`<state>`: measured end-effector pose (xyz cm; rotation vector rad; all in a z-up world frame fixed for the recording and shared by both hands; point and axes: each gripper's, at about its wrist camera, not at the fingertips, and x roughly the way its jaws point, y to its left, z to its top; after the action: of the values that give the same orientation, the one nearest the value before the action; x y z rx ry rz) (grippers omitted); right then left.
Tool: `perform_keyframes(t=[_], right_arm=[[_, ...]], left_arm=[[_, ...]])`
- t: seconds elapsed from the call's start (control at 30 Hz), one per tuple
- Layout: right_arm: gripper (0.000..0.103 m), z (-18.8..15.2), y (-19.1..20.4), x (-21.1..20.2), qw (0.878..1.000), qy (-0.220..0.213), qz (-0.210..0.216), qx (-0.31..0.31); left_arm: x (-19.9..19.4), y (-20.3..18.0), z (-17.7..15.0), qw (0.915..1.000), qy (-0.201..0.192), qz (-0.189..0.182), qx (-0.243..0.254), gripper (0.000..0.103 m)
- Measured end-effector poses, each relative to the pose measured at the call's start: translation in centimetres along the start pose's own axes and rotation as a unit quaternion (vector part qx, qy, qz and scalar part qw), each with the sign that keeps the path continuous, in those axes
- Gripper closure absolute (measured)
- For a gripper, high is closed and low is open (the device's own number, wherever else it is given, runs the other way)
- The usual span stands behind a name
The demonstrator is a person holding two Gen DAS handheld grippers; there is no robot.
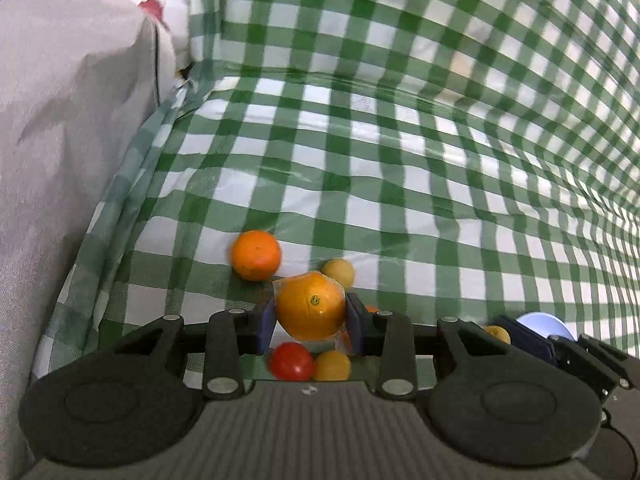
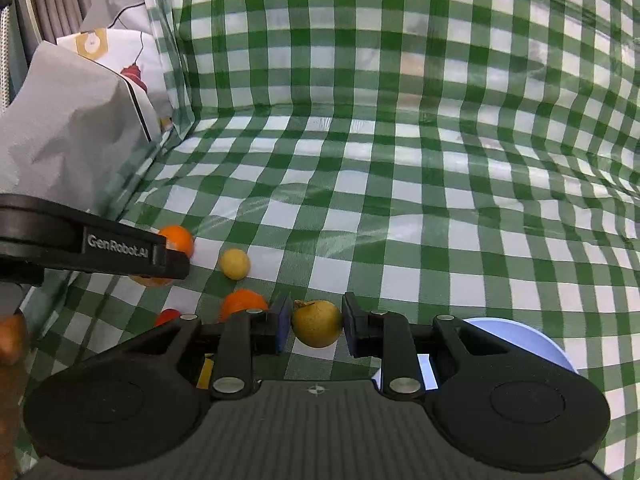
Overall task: Organize fruits
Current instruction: 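Carry the orange in the left tool while the right tool carries the yellow fruit over the plate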
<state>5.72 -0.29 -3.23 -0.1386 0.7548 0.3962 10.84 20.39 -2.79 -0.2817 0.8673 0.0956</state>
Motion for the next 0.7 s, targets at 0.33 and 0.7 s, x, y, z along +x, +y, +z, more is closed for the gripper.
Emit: perform_keyframes(t=[0.33,0.7], right_arm=[[0.075,-0.2,-1.3,-2.4,1.0,-0.017,-0.01,0.001],[0.075,-0.9,-5.7,-3.8,0.999,-0.027,-0.043,0.019]], left_arm=[[-1.2,-4.2,-1.4,0.9989,-0.009,-0.014,0.043,0.063],[0.5,-5.0,1.6,0.9953,-0.01,-0.038,0.089,0.063]])
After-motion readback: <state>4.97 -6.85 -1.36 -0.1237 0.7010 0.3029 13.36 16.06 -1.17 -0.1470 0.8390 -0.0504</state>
